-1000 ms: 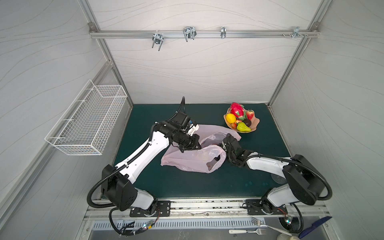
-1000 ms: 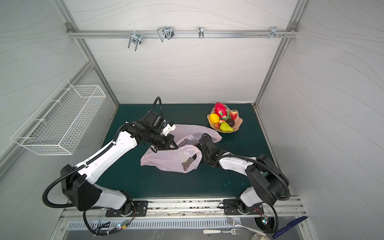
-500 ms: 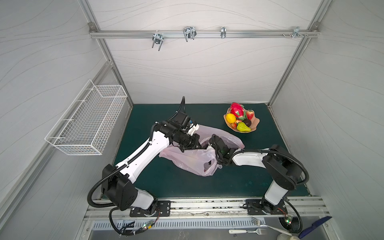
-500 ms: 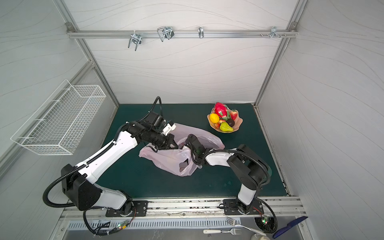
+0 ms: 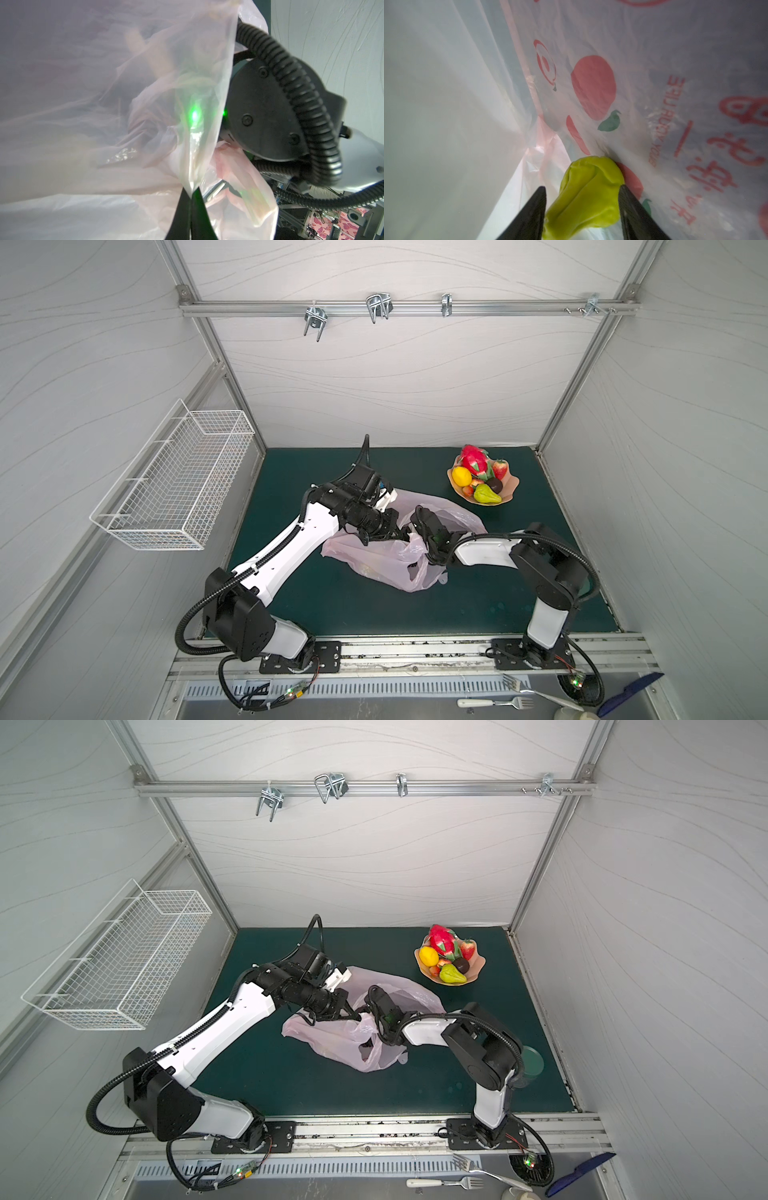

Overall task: Place the fruits into the plastic bag
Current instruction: 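Open the right gripper to drop the green pear inside the bag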

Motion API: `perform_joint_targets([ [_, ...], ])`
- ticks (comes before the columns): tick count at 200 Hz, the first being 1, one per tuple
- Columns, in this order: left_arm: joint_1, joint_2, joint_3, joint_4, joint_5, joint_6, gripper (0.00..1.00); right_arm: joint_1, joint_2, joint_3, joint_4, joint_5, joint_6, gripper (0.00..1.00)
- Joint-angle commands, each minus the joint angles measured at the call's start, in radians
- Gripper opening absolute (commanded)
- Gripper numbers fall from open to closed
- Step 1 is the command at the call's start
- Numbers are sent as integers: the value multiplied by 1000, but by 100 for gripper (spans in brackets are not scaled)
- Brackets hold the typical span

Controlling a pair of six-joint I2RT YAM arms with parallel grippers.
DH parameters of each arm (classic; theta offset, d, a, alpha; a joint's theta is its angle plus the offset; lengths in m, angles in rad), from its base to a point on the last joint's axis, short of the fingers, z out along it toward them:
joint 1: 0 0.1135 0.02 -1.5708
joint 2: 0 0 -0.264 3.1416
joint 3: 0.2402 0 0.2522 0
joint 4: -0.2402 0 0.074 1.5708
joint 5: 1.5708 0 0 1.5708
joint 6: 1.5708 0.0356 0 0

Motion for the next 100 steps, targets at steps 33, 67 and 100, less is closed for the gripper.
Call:
perform_joint_targets([
  [33, 31, -13, 3, 24, -28, -30, 0, -41, -91, -2, -118, -49, -73, 73],
  [67, 45, -17, -5, 32, -31, -40, 0, -61, -161, 7, -242, -53, -155, 78],
  [100, 60, -21, -13, 44, -31, -49, 0, -77, -222, -2, -333, -52, -218, 82],
])
